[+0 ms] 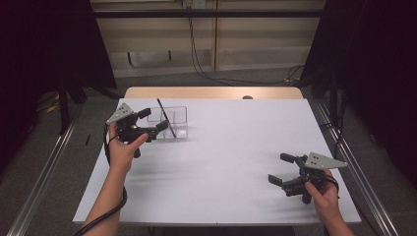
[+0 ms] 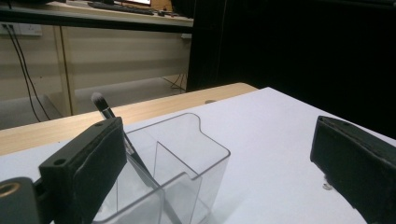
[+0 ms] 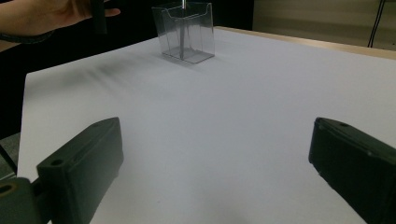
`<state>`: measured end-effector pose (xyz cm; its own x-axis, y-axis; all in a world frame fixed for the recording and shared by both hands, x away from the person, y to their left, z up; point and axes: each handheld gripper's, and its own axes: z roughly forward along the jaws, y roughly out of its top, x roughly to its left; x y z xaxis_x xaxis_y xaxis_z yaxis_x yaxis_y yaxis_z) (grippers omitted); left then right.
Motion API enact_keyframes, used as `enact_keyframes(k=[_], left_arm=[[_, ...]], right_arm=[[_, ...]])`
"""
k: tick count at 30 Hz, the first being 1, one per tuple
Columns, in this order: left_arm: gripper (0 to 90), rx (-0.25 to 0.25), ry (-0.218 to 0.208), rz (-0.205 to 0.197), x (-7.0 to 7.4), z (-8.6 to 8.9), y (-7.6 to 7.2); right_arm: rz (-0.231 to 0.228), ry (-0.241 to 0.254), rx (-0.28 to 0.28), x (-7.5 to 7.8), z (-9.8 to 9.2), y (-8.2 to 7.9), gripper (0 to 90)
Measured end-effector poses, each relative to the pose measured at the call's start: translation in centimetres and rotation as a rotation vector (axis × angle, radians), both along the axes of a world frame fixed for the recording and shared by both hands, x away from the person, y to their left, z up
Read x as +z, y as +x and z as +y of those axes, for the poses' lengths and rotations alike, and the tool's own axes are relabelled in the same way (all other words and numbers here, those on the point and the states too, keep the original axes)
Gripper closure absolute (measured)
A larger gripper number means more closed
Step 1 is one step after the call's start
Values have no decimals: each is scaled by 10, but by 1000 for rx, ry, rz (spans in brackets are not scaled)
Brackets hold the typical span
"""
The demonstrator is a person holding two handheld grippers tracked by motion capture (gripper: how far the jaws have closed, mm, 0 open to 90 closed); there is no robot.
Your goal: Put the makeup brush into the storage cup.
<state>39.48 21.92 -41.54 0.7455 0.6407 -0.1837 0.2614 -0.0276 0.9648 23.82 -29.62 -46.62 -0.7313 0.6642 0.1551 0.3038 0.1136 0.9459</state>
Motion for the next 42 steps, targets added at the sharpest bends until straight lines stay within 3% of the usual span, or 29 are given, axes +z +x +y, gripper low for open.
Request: enact_keyframes(k=[17, 42], left_arm=[[29, -50, -12, 4, -13, 0, -19], [8, -205, 20, -38, -21, -6, -49]], right_arm=[[-1, 1, -1, 0, 0, 0, 24], [0, -1, 2, 0, 1, 0, 25]])
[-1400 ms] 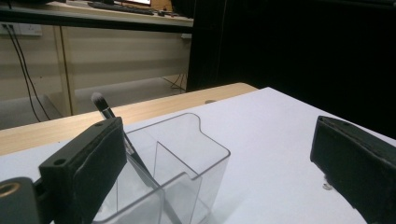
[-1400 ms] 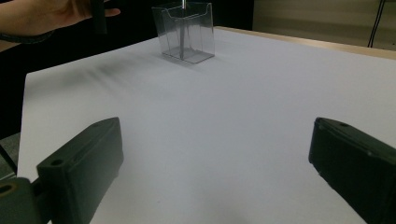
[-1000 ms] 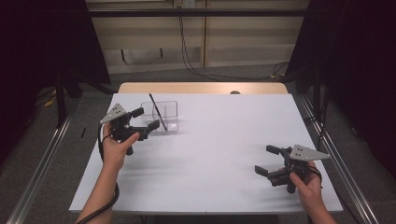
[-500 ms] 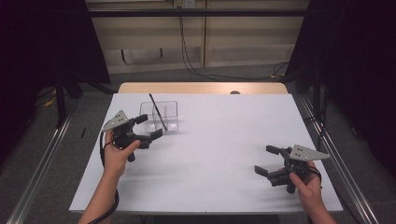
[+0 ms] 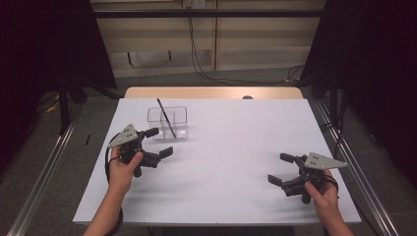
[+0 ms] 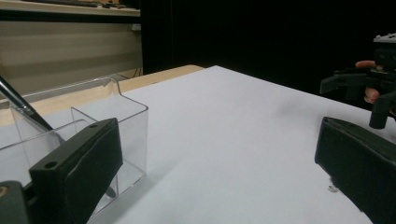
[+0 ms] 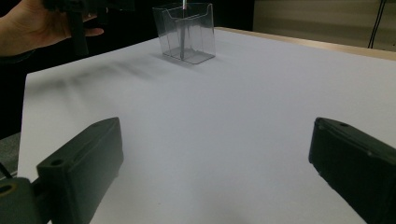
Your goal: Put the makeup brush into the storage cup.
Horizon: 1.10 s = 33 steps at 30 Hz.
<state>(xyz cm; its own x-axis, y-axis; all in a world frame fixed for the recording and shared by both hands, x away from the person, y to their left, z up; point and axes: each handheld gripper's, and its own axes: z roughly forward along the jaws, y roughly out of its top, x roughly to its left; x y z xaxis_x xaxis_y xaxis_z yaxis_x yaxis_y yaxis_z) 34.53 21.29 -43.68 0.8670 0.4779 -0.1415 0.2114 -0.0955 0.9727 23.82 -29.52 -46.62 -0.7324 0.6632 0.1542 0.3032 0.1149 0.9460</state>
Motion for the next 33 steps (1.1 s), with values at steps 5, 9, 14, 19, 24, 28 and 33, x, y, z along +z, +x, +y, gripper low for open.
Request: enact_keyframes(k=[5, 9, 14, 19, 24, 28, 33], left_arm=[[8, -27, 2, -4, -1, 0, -6], [8, -41, 8, -5, -2, 0, -10], [8, -57, 14, 0, -3, 1, -17], [8, -62, 20, -2, -6, 3, -22], [8, -73, 30, 1, -7, 4, -27], [8, -75, 37, 6, -10, 7, -29], [8, -82, 45, 9, -12, 9, -33]], right_arm=[[-2, 1, 0, 0, 0, 0, 24], [-3, 2, -2, 1, 0, 0, 24], [-5, 3, -4, 1, 0, 0, 24], [-3, 1, -1, 1, 0, -1, 24], [-4, 1, 1, 1, 1, -1, 24], [-4, -1, 3, 1, 1, 0, 24], [-3, -2, 4, 0, 2, 0, 24]])
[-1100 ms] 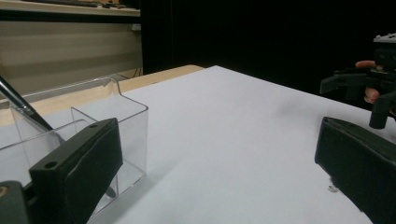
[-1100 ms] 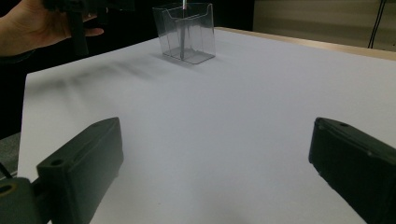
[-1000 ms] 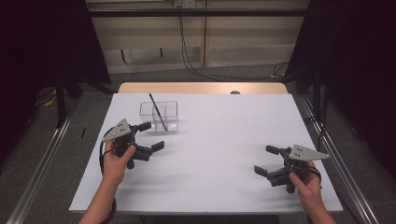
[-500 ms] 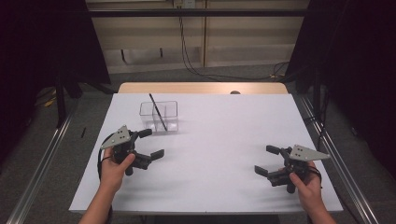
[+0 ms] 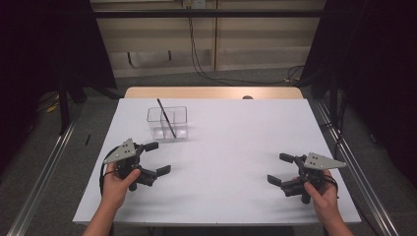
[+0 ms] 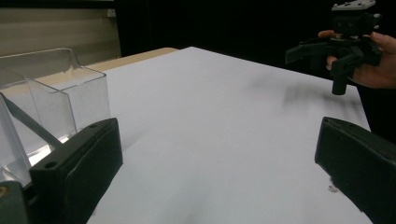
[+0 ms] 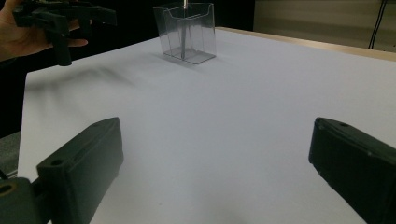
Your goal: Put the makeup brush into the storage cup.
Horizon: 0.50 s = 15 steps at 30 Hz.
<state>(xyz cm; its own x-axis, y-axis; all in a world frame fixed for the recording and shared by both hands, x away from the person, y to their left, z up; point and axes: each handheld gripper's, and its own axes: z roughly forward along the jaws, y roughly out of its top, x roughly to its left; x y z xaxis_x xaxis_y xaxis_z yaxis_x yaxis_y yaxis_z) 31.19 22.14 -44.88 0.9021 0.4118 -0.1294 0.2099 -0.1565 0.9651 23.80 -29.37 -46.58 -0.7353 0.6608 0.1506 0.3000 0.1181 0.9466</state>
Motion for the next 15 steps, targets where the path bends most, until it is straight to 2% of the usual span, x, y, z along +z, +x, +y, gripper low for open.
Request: enact_keyframes(k=[11, 15], left_arm=[[9, -23, -7, -5, -2, 2, -7], [9, -22, -14, 10, -4, 3, -9]], right_arm=[[-2, 0, 0, 0, 1, 0, 24], [-3, 2, 0, 0, 1, 0, 24]])
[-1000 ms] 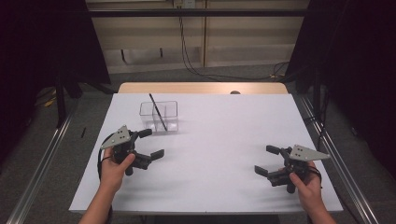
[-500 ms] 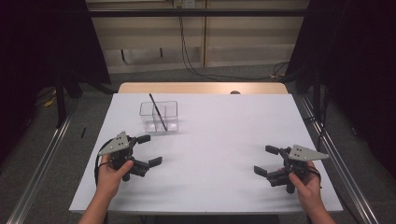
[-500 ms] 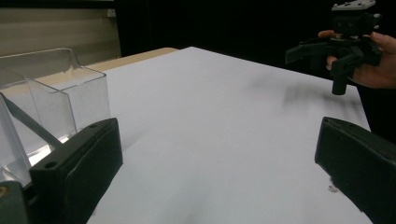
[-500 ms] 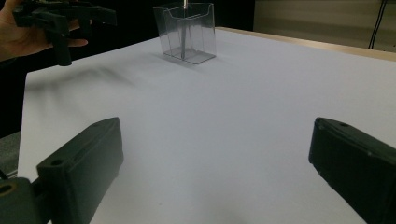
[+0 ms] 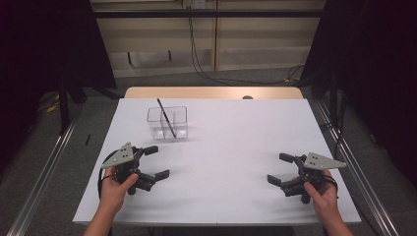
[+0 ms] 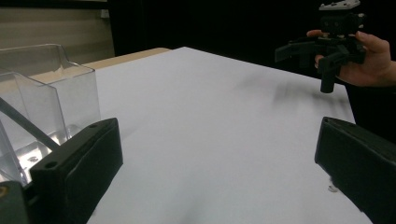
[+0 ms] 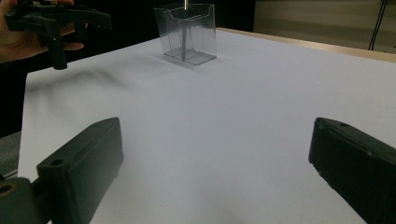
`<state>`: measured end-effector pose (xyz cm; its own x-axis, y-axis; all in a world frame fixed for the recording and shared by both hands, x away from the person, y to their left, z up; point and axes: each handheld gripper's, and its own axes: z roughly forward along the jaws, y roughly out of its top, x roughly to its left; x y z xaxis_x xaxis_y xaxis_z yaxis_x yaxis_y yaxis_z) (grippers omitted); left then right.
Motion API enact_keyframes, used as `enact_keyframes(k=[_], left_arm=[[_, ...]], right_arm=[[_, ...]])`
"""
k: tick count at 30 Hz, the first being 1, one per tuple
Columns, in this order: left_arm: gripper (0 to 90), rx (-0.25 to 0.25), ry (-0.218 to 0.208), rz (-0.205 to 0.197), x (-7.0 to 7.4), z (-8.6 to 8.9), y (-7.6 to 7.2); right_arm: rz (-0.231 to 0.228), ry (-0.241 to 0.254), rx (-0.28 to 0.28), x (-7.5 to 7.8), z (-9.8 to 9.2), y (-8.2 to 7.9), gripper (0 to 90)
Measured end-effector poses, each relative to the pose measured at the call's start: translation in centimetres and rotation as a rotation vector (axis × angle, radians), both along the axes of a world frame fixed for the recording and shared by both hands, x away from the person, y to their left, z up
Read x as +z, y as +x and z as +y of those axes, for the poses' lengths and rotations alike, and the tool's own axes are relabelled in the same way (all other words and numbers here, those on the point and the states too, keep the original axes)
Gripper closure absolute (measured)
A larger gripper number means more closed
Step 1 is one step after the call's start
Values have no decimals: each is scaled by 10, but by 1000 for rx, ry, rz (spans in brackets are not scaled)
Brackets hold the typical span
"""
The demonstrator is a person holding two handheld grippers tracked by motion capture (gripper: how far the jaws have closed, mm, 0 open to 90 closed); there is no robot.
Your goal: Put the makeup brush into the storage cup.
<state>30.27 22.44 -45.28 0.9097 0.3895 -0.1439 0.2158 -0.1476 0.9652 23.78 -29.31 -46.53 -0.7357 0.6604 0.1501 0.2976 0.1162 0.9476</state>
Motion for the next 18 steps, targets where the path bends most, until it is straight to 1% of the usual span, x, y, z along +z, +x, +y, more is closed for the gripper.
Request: enact_keyframes(k=[4, 10, 13, 18], left_arm=[[9, 3, 9, -8, 0, 0, -1], [9, 12, 8, 0, -3, 3, -1], [9, 12, 14, -1, -3, 3, -1], [11, 10, 11, 3, -4, 2, -1]], right_arm=[[-2, 1, 0, 1, 0, 0, 24], [-6, 1, 0, 1, 0, -1, 24], [-6, 4, -3, 1, -1, -1, 24], [-4, 2, -3, 1, -1, -1, 24]])
